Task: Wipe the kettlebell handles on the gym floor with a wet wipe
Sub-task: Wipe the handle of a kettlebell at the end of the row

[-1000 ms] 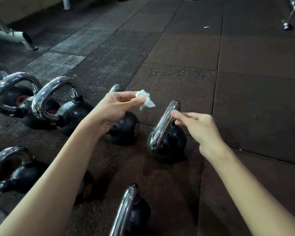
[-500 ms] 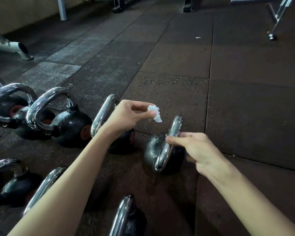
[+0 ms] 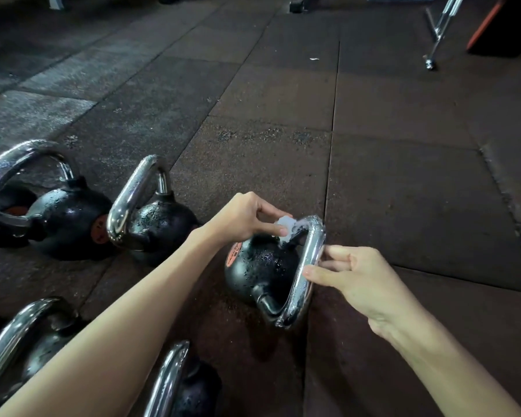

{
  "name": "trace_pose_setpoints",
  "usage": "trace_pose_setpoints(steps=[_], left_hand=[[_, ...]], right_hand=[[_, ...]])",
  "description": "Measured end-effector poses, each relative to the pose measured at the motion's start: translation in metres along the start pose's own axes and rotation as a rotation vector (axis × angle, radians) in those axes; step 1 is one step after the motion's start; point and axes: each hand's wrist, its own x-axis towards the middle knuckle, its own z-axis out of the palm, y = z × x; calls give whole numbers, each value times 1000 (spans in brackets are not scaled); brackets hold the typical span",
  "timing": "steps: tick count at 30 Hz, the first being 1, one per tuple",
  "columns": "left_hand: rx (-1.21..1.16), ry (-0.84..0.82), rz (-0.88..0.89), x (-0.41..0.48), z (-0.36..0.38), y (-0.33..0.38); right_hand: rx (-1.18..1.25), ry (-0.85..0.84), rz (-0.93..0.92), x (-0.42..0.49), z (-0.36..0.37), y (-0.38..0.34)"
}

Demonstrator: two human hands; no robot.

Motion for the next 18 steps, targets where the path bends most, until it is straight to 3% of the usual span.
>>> trace_pose_setpoints(steps=[7, 13, 18], left_hand=[[-207, 138, 36, 7, 13, -2], [-213, 77, -62, 8, 12, -20], [-246, 108, 105, 17, 8, 13]], right_hand=[[23, 27, -31, -1, 6, -3], [5, 24, -39, 1, 5, -3], [24, 12, -71, 5, 3, -1]])
